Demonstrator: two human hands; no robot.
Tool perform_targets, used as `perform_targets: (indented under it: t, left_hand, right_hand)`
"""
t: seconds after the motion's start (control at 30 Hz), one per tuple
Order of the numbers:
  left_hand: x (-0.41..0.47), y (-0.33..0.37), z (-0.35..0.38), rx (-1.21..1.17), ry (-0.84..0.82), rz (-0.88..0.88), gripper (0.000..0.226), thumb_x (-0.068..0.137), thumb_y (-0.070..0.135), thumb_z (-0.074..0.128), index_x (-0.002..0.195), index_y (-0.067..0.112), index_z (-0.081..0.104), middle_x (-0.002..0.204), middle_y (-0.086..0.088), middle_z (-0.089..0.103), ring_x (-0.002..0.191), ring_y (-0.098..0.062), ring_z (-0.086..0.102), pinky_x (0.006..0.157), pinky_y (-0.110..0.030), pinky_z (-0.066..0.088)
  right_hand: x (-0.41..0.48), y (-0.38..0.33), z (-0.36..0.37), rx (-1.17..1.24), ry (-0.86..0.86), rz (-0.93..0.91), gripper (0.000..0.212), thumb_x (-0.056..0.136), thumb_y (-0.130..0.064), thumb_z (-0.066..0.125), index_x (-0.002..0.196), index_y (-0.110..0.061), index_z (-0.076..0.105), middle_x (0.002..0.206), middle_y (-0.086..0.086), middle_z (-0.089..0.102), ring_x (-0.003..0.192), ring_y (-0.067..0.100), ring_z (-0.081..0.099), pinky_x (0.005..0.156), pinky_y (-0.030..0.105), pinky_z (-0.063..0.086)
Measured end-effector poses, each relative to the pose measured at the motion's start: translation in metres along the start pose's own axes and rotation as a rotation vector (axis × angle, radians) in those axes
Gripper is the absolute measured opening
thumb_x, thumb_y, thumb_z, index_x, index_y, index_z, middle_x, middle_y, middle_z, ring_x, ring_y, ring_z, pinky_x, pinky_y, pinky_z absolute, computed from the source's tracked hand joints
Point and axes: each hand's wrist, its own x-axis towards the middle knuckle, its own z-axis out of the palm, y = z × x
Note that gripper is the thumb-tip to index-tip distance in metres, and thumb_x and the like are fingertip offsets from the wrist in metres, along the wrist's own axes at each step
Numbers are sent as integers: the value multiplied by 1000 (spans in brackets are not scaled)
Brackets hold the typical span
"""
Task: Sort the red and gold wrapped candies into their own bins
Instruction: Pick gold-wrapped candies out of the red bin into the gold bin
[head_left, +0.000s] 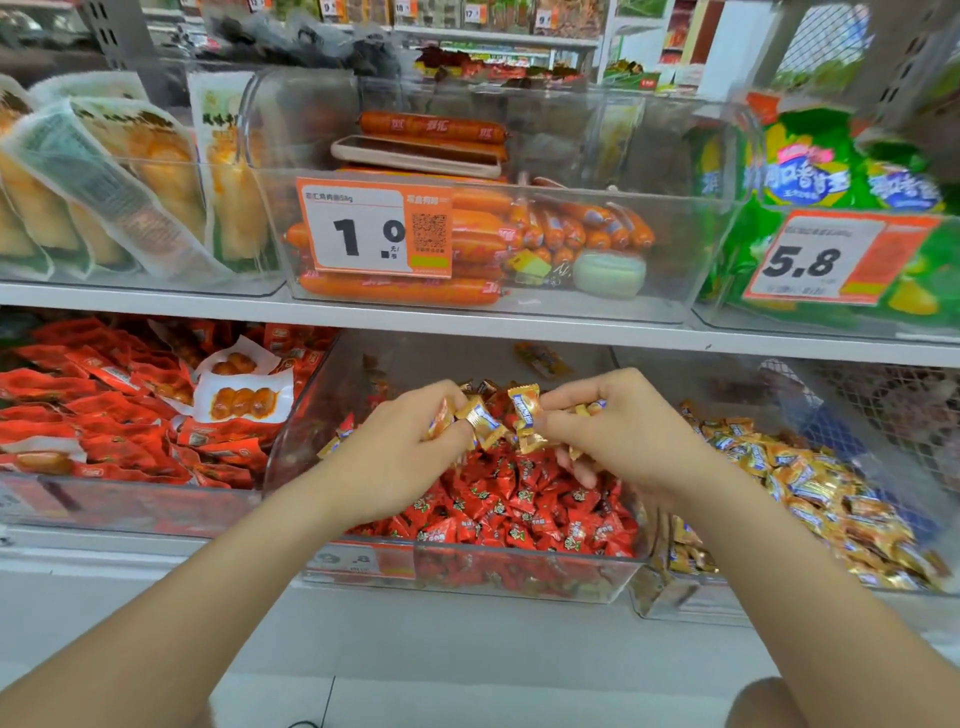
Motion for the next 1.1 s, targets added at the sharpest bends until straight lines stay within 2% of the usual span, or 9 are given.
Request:
perform_targets:
  t: [0.17, 0.3, 0.43, 0.53, 0.7, 0.77, 0.87, 1.0, 1.1]
  left_hand:
    - [-3, 54, 34, -259, -17, -13, 14, 104, 29, 56, 91, 33, 55, 63, 3, 55, 54, -16, 44, 52, -31, 36]
    - [4, 106, 72, -213, 4, 98, 11, 104, 34, 54, 93, 36, 56, 60, 3, 59, 50, -12, 45, 49, -26, 35]
    - [33, 152, 127, -40, 33, 217, 5, 105, 29, 50, 102, 30, 53, 65, 1, 60, 57, -16, 55, 56, -33, 38]
    - [63, 163, 175, 189, 9, 209, 10, 104, 29, 48, 112, 22, 49, 97, -5, 64, 97, -30, 63, 79, -43, 48]
    - [94, 166, 233, 487, -330, -74, 69, 103, 38, 51, 159, 16, 17, 162, -15, 16, 151, -51, 14, 121, -60, 24]
    - [106, 161, 249, 471, -376, -108, 81, 104, 41, 49, 164, 21, -1, 170, -7, -2, 156, -49, -8, 122, -69, 9]
    - [128, 157, 260, 471, -414, -119, 75, 105, 45, 42, 163, 30, -3, 173, -1, -13, 155, -48, -16, 121, -72, -2]
    - [139, 166, 257, 556, -383, -66, 75, 98, 51, 48, 161, 28, 14, 171, -8, 9, 153, -50, 8, 118, -75, 5]
    - [125, 173, 233, 568, -219, 147, 58, 93, 49, 52, 143, 21, 44, 145, -10, 49, 137, -41, 43, 111, -61, 36]
  right_hand:
    - [-35, 23, -57, 72, 167, -8, 15, 92, -16, 76, 106, -17, 79, 62, 9, 63, 45, 23, 44, 49, 28, 39]
    - [-39, 79, -118, -569, 615, -111, 13, 92, -22, 71, 102, -25, 77, 65, -16, 64, 57, 11, 60, 66, 29, 40]
    - [-40, 141, -152, -839, 414, -33, 43, 101, -46, 53, 140, -30, 62, 117, 8, 63, 114, 37, 60, 93, 45, 50]
    - [-43, 168, -160, -876, 219, 31, 77, 89, -81, 25, 159, -49, 32, 147, 4, 51, 139, 33, 43, 115, 53, 35]
    - [-39, 177, -175, -932, 168, 51, 81, 86, -82, 24, 160, -50, 25, 162, 0, 40, 146, 34, 37, 121, 52, 31]
    - [-37, 179, -182, -982, 173, 98, 71, 95, -77, 32, 161, -52, 21, 166, -2, 35, 149, 35, 34, 120, 54, 32]
    - [-30, 178, -191, -983, 216, 175, 59, 104, -64, 37, 160, -54, 20, 166, 0, 33, 149, 38, 30, 117, 62, 28]
    - [-26, 172, -188, -941, 304, 188, 55, 105, -64, 34, 158, -52, 29, 167, 4, 33, 157, 42, 12, 122, 68, -1]
    - [-28, 155, -182, -874, 422, 78, 48, 106, -56, 29, 142, -41, 56, 148, 6, 50, 148, 40, 30, 118, 59, 21]
